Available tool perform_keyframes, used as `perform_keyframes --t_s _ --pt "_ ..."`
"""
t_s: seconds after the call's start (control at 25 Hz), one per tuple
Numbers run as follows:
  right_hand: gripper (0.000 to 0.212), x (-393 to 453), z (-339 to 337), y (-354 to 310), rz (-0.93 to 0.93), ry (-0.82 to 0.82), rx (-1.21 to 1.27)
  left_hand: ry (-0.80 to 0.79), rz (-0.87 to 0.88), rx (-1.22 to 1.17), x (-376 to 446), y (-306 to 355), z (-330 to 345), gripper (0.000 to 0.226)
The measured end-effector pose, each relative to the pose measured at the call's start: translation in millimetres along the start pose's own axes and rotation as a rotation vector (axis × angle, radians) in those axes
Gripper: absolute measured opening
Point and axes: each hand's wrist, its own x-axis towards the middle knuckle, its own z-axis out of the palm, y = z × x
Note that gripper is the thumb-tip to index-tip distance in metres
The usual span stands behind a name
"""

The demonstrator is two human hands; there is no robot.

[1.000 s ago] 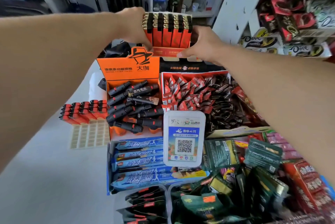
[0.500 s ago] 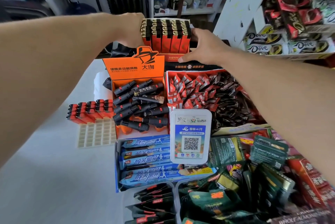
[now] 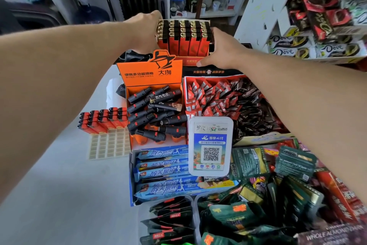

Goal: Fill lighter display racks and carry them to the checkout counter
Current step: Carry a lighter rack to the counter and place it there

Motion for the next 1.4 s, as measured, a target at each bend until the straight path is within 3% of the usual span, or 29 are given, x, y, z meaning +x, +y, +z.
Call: perform_keyframes --t_s 0.12,0.24,0.4,0.64,0.72,0.84,0.92,1.04,1.4 --pt "0.092 -4.4 5.0 2.9 -0.003 -0.051 0.029 -0.068 -0.003 -0.060 -2.2 -2.4 -0.9 0.077" --pt "0.085 -15.1 8.1 -0.3 0.011 0.028 0.104 -0.164 -0.050 -0.168 -9.2 4.9 -15.8 0.095" --pt "0.090 -33.4 10.9 -20.9 0.049 0.145 0.345 -0.084 -0.024 -0.130 -23.7 40.0 -13.7 0.078" --pt "0.091 -48.7 12.2 -31.4 0.084 0.050 0.214 -0.027 -0.044 0.014 -30.5 59.9 23.5 0.086" --pt "0.082 -47.6 10.5 -30.1 0.058 0.026 0.240 -0.007 -0.035 0.034 -31.3 60.8 23.1 0.089" --pt "0.049 -56.9 8.7 -21.0 0.033 -0.005 0.241 -0.020 -0.026 0.071 -34.0 61.4 23.0 0.098" --pt "0.044 -71.3 5.0 -14.7 0.025 -0.004 0.193 0.022 0.027 0.114 -40.4 68.7 25.4 0.098" --pt "0.065 -103.3 -7.2 0.3 0.088 0.042 0.096 0.066 0.128 0.099 -49.9 98.6 28.4 0.093" --pt "0.063 -326.8 -71.3 69.2 0.402 0.318 0.077 -0.080 0.520 0.084 -112.9 262.4 57.9 0.090"
